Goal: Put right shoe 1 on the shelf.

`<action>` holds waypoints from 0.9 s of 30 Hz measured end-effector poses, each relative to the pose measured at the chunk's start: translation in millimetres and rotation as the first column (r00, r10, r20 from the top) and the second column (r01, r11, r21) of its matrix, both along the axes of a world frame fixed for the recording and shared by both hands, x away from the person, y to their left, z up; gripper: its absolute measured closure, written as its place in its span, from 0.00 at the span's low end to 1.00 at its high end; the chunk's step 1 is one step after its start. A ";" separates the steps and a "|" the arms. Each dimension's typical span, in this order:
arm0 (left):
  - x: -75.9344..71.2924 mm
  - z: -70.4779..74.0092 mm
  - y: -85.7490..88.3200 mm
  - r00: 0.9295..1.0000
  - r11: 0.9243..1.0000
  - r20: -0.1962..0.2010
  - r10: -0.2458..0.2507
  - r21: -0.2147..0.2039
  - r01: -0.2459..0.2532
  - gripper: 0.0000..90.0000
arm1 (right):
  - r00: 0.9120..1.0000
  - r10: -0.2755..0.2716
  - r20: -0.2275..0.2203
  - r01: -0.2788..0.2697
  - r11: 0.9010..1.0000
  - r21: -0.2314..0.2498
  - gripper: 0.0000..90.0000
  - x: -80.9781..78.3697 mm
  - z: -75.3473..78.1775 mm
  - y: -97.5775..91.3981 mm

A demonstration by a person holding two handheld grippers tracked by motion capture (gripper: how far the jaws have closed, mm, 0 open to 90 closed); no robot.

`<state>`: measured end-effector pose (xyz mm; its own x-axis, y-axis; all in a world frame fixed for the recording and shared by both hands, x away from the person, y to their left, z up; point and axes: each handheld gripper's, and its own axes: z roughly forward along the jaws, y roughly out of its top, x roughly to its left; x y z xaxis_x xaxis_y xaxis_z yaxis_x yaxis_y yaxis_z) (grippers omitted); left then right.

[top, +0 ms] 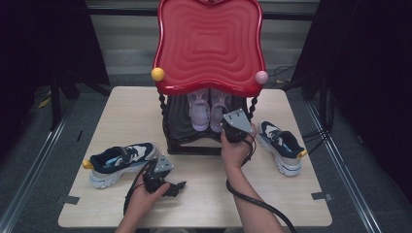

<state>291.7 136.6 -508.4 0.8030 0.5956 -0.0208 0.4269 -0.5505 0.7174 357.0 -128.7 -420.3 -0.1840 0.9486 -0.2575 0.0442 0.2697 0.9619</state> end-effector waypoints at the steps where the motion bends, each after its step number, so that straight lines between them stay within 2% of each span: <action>1: 0.0 0.0 0.0 1.000 1.000 0.000 0.000 0.000 0.000 0.13 | 1.000 0.000 0.000 0.000 1.000 0.000 0.92 0.0 0.0 0.0; 10: 0.2 0.0 -0.1 1.000 1.000 0.000 -0.004 0.002 0.004 0.12 | 0.999 0.032 -0.005 -0.032 0.999 0.010 0.78 -3.8 2.1 -0.4; 17: 0.2 0.0 -0.1 1.000 1.000 0.000 -0.004 0.001 0.004 0.12 | 0.999 0.044 0.003 -0.044 0.999 0.028 0.73 -8.9 3.7 -4.0; 23: 0.3 0.0 -0.1 1.000 1.000 0.000 -0.006 0.003 0.006 0.12 | 0.997 0.077 -0.011 -0.076 0.996 0.046 0.67 -14.7 4.6 -8.6; 27: 0.4 -0.1 -0.5 1.000 1.000 0.000 -0.006 0.001 0.006 0.11 | 0.994 0.108 -0.015 -0.107 0.994 0.036 0.61 -20.1 6.1 -9.5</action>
